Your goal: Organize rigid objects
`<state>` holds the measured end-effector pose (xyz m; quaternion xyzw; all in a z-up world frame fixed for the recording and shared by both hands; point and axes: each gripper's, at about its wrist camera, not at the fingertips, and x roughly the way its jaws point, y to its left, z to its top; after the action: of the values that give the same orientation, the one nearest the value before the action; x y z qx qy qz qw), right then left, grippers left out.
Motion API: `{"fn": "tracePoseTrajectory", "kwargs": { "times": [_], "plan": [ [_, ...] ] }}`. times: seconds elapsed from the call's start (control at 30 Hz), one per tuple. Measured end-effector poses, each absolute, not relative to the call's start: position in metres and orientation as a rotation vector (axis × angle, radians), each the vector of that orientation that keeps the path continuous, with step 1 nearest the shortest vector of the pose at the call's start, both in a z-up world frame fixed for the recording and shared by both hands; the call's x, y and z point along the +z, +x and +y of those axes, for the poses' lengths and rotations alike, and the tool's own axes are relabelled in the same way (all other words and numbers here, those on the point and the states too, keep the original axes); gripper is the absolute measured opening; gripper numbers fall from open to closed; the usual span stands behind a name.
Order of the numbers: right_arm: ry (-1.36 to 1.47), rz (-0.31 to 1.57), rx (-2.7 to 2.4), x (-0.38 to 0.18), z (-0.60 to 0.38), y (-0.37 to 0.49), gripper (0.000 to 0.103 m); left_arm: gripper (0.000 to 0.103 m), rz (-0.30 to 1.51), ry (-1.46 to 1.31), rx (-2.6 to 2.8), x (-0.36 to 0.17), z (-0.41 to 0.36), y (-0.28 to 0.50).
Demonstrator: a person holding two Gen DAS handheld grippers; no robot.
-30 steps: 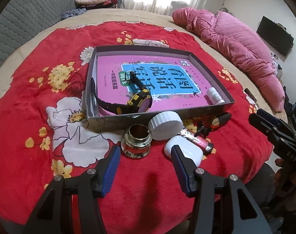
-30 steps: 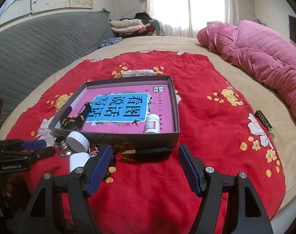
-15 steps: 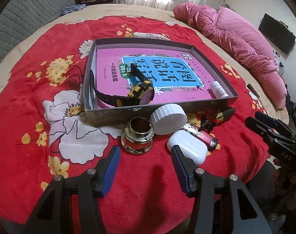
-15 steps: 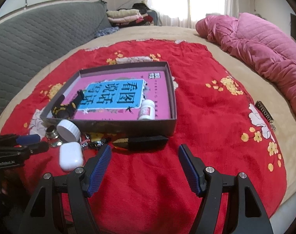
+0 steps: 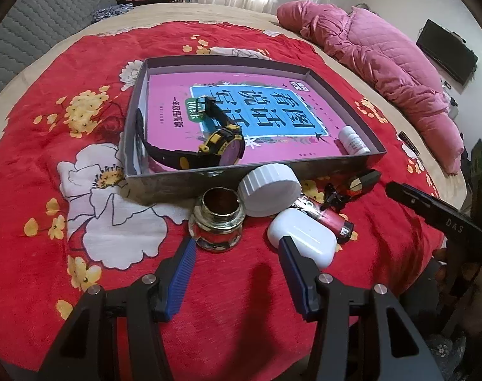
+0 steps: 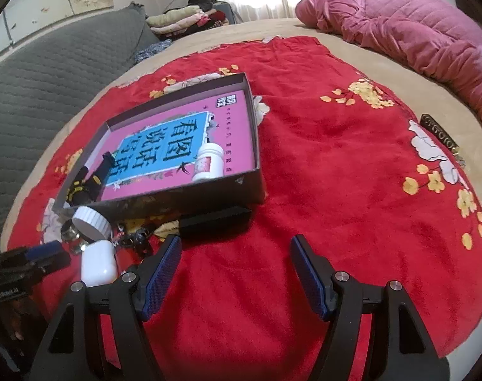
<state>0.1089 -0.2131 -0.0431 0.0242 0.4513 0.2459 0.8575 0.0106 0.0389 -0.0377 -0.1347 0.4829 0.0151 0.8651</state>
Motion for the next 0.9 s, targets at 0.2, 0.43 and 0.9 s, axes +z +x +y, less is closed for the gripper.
{"fn": "tracePoseTrajectory", "kwargs": {
  "times": [0.2,0.43,0.9],
  "plan": [
    [0.18,1.014,0.557,-0.058,-0.215,0.127,0.072,0.054,1.018,-0.284,0.024,-0.04,0.039,0.012],
    [0.336,1.052,0.578,-0.061,-0.22,0.133,0.072,0.054,1.02,-0.287,0.023,-0.041,0.04,0.013],
    [0.43,1.119,0.514,-0.071,-0.203,0.139,0.072,0.054,0.997,-0.314,0.06,-0.042,0.049,0.017]
  ]
}}
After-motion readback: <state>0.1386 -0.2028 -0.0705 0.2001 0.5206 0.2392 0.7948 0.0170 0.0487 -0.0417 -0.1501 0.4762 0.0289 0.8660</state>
